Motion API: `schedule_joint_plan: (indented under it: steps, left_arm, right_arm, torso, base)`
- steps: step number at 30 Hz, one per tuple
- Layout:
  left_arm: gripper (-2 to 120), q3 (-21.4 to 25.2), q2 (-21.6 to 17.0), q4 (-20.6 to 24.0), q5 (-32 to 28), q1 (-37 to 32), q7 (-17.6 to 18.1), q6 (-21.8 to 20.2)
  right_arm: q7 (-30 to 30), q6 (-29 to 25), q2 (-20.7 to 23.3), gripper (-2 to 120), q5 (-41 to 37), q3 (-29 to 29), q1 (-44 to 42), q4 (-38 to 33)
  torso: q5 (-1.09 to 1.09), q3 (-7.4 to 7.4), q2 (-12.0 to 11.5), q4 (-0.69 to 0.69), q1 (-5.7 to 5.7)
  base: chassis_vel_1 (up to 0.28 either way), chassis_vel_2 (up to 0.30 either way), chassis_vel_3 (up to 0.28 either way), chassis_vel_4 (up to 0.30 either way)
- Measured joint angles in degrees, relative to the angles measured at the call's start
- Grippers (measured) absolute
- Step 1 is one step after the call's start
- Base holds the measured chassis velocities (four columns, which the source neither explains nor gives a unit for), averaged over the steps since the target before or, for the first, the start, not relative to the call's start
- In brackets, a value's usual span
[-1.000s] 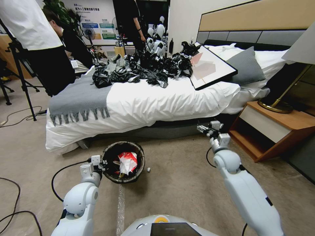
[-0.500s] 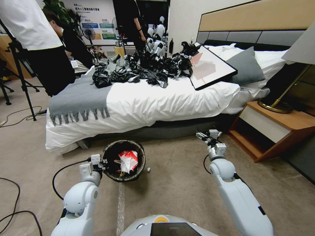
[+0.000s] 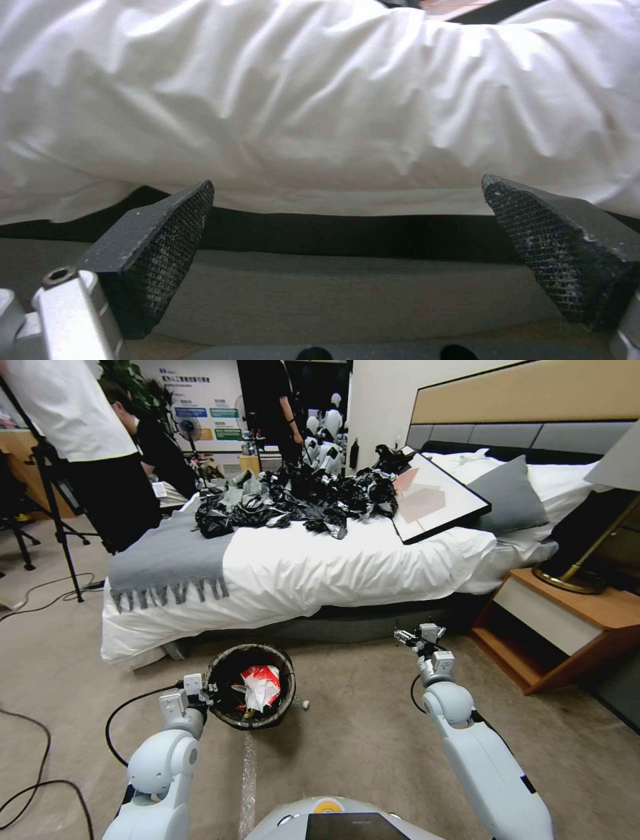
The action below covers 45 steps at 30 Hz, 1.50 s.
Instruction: Pick up the trash bin, then pick up the garbage from the floor and place it into the trash bin.
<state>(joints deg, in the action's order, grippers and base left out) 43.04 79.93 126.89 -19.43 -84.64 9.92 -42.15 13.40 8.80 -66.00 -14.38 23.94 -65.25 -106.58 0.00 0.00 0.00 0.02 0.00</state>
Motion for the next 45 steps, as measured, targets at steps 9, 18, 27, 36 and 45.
schedule_joint_plan:
  steps: [9, 18, 27, 36, 45]
  left_arm:
    - [0, -0.10, 0.27, 0.13, -0.11, -0.04, 0.22, 0.00]
    - [0, 0.01, 0.23, 0.39, -0.05, -0.66, 0.34, 0.07]
    - [0, 0.19, 0.18, 0.20, 0.35, -0.98, 0.09, 0.29]
    - [0, 0.27, 0.29, 0.28, 1.31, -1.68, 0.10, 0.15]
    - [0, 0.44, 0.41, 2.18, 1.94, -2.24, -0.15, 0.10]
  right_arm:
    - [-0.03, 0.01, -0.42, 100, 0.15, -0.56, 0.01, 0.15]
    - [0.00, 0.23, 0.62, 100, 0.05, -1.40, -0.12, 0.14]
    - [0.10, 3.18, 4.74, 100, -2.59, -5.42, 1.66, -0.48]
    - [-0.25, 22.43, 12.08, 100, -19.97, -21.57, 17.30, 6.75]
    - [-4.62, 33.42, 9.95, 100, -34.00, -35.94, 35.03, 24.26]
  torso:
    - [0.00, 0.00, 0.00, -0.02, 0.00]
    - [0.00, 0.00, 0.00, 0.00, 0.00]
    - [0.00, 0.00, 0.00, -0.02, 0.00]
    - [0.01, 0.00, 0.00, -0.04, 0.01]
    - [-0.02, 0.00, -0.01, -0.02, 0.01]
  base:
    - [0.061, 0.060, 0.066, 0.066]
    - [0.039, 0.043, 0.042, 0.047]
    - [0.000, 0.000, 0.000, 0.000]
    - [0.000, 0.000, 0.000, 0.000]
    - [0.000, 0.000, 0.000, 0.000]
